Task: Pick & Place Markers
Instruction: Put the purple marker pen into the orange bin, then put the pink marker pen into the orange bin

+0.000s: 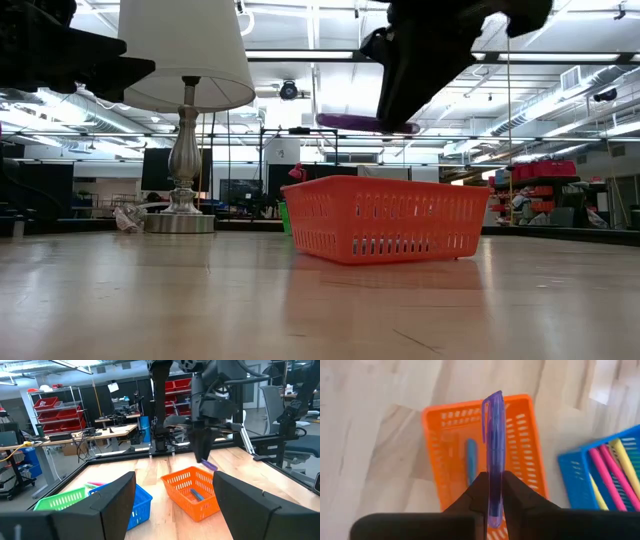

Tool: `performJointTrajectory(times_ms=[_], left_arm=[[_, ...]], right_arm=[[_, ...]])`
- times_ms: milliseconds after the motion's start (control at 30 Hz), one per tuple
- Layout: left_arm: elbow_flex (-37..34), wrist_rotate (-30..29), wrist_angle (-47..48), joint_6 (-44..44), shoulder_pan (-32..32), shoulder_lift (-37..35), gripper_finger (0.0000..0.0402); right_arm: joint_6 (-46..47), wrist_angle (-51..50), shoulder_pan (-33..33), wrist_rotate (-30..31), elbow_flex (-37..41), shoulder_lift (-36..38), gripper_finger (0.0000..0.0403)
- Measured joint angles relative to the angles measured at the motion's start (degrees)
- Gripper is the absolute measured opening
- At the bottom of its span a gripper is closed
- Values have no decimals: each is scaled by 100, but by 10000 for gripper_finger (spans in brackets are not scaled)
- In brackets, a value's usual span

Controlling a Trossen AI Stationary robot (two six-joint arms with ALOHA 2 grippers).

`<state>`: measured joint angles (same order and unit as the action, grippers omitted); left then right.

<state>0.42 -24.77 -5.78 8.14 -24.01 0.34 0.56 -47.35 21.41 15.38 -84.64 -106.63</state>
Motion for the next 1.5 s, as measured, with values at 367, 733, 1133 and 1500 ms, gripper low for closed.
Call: performJointTrajectory(times_ms=[367, 733, 1133, 1500], left_arm=[[-1, 0, 2, 1, -1, 1, 273], [0, 0, 2, 0, 0, 1, 273], [0, 0, 4, 2, -1, 0, 273], [0, 0, 4, 0, -1, 0, 273]], right_arm=[[26, 199, -34, 13, 163, 11, 33], [-428, 1330, -153, -1, 1166, 9, 32], [-703, 1529, -223, -98, 1416, 9, 66], [-677, 1527, -361, -151, 1416, 9, 156]])
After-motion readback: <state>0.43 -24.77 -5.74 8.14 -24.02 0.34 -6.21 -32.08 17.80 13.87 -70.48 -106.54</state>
